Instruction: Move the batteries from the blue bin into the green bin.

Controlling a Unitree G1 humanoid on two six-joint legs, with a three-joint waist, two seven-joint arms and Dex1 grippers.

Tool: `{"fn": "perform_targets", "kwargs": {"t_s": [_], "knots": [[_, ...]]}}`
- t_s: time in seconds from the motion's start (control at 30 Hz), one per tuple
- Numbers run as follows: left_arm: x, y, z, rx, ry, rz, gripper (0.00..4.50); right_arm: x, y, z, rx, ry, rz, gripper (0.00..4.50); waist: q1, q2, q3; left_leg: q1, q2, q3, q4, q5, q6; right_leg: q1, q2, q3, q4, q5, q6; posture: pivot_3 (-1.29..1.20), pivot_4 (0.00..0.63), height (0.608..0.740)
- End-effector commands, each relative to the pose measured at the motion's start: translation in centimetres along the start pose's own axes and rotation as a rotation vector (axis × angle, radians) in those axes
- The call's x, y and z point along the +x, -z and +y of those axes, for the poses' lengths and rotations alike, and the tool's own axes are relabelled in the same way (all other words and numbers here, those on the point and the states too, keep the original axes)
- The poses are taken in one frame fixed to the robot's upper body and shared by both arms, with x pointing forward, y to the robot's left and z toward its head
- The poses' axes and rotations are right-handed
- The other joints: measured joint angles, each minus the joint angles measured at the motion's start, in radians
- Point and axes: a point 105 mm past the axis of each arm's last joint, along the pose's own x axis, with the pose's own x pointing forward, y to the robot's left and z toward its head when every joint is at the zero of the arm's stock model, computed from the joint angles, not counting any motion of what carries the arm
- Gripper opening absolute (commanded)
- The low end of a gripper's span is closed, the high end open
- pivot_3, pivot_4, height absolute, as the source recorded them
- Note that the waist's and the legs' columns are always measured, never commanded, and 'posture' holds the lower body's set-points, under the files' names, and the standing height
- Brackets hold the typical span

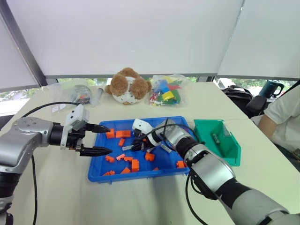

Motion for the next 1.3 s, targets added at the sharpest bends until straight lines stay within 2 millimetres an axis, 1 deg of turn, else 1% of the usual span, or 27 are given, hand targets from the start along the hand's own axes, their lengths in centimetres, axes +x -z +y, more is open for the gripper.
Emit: {"fn": "perform_targets", "kwargs": {"t_s": [0.03,0.17,0.3,0.37,0.43,0.5,0.57,0.67,0.73,0.83,0.9,0.97,1.07,1.13,1.2,1.27,1.3], "knots": [[-0.7,-1.1,-0.1,0.049,-0.027,-0.01,4.5,0.2,-0.6,0.0,-0.019,0.001,0.007,0.02,-0.004,0.0,0.0,0.0,0.0,0.0,0.0,0.0,0.0,0.0,0.0,0.0,0.0,0.0,0.0,0.0,0.15,0.733],[-0.6,-1.0,-0.1,0.048,-0.029,-0.013,4.5,-0.5,-0.1,-0.4,-0.007,0.013,0.008,0.02,-0.008,0.0,0.0,0.0,0.0,-0.001,0.0,0.0,0.0,0.001,0.0,-0.001,0.0,0.0,0.0,0.0,0.15,0.733],[-0.4,-1.0,-0.1,0.047,-0.022,-0.017,4.5,-2.9,-0.1,-1.6,-0.006,0.06,-0.043,0.02,-0.008,0.0,0.0,0.0,0.0,-0.001,0.0,0.0,0.0,0.001,-0.001,-0.001,0.0,0.0,0.0,0.0,0.15,0.733],[-0.3,-1.0,-0.1,0.046,-0.019,-0.02,4.5,-5.6,-0.3,-2.2,0.001,0.11,-0.093,0.02,-0.006,0.0,0.0,0.0,0.0,-0.001,0.0,0.0,0.0,0.002,-0.001,-0.002,0.0,0.0,0.0,0.0,0.15,0.733],[-0.1,-1.0,0.0,0.044,-0.011,-0.026,4.5,-8.9,-0.3,-2.7,0.018,0.199,-0.129,0.02,-0.002,0.0,0.0,-0.001,0.0,-0.001,0.0,0.0,0.0,0.002,-0.001,-0.002,-0.001,0.0,0.0,0.0,0.15,0.733],[0.2,-1.0,-0.1,0.043,-0.003,-0.032,4.5,-12.6,0.2,-2.5,0.044,0.298,-0.143,0.02,0.008,0.001,0.0,-0.001,0.0,-0.002,0.0,0.0,0.0,0.001,-0.001,-0.002,-0.001,0.0,0.0,0.0,0.15,0.733],[0.4,-0.9,-0.1,0.041,0.006,-0.036,4.5,-15.6,0.8,-2.1,0.064,0.383,-0.134,0.02,0.014,0.001,0.0,-0.001,0.0,-0.002,0.0,0.0,0.0,0.001,-0.001,-0.002,-0.001,0.0,0.0,0.0,0.15,0.733],[0.8,-0.8,-0.2,0.037,0.023,-0.043,4.5,-21.3,3.0,-1.8,0.138,0.563,-0.079,0.02,0.017,0.001,0.0,0.0,0.0,-0.001,0.0,0.0,0.0,0.001,-0.001,-0.001,-0.001,0.0,0.0,0.0,0.15,0.733],[1.1,-0.7,-0.2,0.037,0.033,-0.047,4.5,-24.5,5.0,-1.7,0.183,0.678,-0.008,0.02,0.028,0.001,0.0,0.0,0.0,-0.001,0.001,0.0,0.0,0.001,-0.001,-0.001,-0.001,0.0,0.0,0.0,0.15,0.733],[1.5,-0.7,-0.2,0.037,0.048,-0.054,4.5,-27.8,7.6,-1.1,0.249,0.788,0.089,0.02,0.042,0.001,0.0,0.0,0.0,0.0,0.001,0.0,0.0,0.001,-0.001,-0.001,-0.003,0.0,0.0,0.0,0.15,0.733],[1.8,-0.7,-0.1,0.04,0.058,-0.057,4.5,-29.4,9.6,-0.5,0.296,0.83,0.151,0.02,0.044,0.0,0.0,0.0,0.0,0.0,0.001,0.0,0.0,0.002,-0.001,0.0,-0.004,0.0,0.0,0.0,0.15,0.733],[2.0,-0.7,0.0,0.044,0.066,-0.06,4.5,-30.4,11.0,-0.3,0.319,0.865,0.201,0.02,0.044,0.0,0.0,0.0,0.0,0.0,0.001,0.0,0.0,0.002,-0.001,0.0,-0.004,0.0,0.0,0.0,0.15,0.733],[2.3,-0.8,0.0,0.05,0.075,-0.061,4.5,-31.1,12.7,0.1,0.338,0.887,0.269,0.02,0.042,0.0,0.0,0.0,0.0,0.0,0.001,0.0,0.0,0.002,0.0,0.0,-0.004,0.0,0.0,0.0,0.15,0.733],[2.4,-0.8,0.1,0.052,0.078,-0.061,4.5,-31.1,13.2,0.3,0.341,0.88,0.286,0.02,0.042,0.0,0.0,0.0,0.0,0.0,0.001,0.0,0.0,0.002,0.0,0.0,-0.004,0.0,0.0,0.0,0.15,0.733],[2.4,-0.8,0.1,0.055,0.078,-0.059,4.5,-30.8,13.5,0.6,0.344,0.86,0.283,1.05,0.042,0.0,0.0,0.0,0.0,0.0,0.0,0.0,0.0,0.002,0.0,0.001,-0.004,0.0,0.0,0.0,0.15,0.733],[2.4,-0.8,0.1,0.055,0.077,-0.057,4.5,-30.5,13.3,0.7,0.341,0.842,0.272,1.94,0.043,0.0,0.0,0.0,0.0,0.0,0.001,0.0,0.0,0.002,0.0,0.001,-0.004,0.0,0.0,0.0,0.15,0.733],[2.4,-0.8,0.1,0.055,0.076,-0.056,4.5,-30.5,13.2,0.8,0.339,0.837,0.268,2.46,0.043,0.0,0.0,0.0,0.0,0.0,0.001,0.0,0.0,0.002,0.0,0.001,-0.004,0.0,0.0,0.0,0.15,0.733]]}}
